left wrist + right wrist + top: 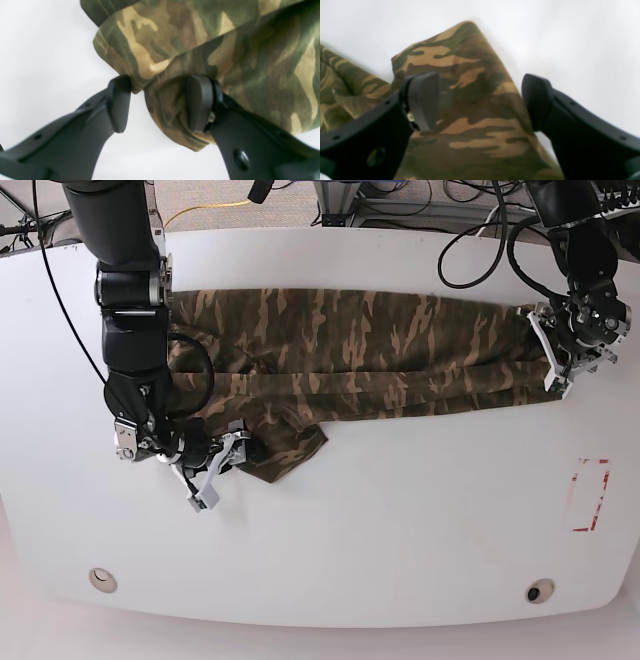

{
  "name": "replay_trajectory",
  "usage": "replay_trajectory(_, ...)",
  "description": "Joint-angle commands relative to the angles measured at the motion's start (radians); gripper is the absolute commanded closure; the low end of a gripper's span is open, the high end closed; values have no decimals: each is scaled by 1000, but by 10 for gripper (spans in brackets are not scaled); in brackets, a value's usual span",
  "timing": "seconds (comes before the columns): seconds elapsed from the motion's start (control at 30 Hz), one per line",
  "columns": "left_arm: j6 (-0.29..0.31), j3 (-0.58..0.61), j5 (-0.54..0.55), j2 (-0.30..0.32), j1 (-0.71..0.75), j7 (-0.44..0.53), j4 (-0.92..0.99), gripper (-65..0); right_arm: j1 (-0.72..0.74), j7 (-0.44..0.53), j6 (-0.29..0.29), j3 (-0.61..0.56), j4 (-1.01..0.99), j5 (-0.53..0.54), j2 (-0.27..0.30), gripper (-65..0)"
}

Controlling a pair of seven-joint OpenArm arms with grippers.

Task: Fold the T-shirt properly
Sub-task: 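Fold the sleeve over onto the shirt with the right gripper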

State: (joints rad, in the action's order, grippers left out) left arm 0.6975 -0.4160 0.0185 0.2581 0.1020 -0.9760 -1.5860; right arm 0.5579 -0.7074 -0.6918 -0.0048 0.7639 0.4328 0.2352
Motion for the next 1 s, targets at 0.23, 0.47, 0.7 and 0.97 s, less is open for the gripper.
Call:
replay_trajectory(0.23, 1, -4, -12, 13, -6, -8, -12, -332, 38, 25, -6, 2, 18, 18, -7, 0)
replay_trajectory(0.47, 1, -2, -12, 13, -6, -8, -7, -332, 29, -31, -6, 24, 118, 42, 13, 0)
replay_trajectory(0.7, 1, -2, -12, 17, -6, -8, -7, -332, -103, -286, -6, 245, 452, 166, 29, 0)
replay_trajectory(0.97, 1, -2, -16, 17, -6, -8, -6, -332, -276, -484, -6, 437, 756, 248, 17, 0)
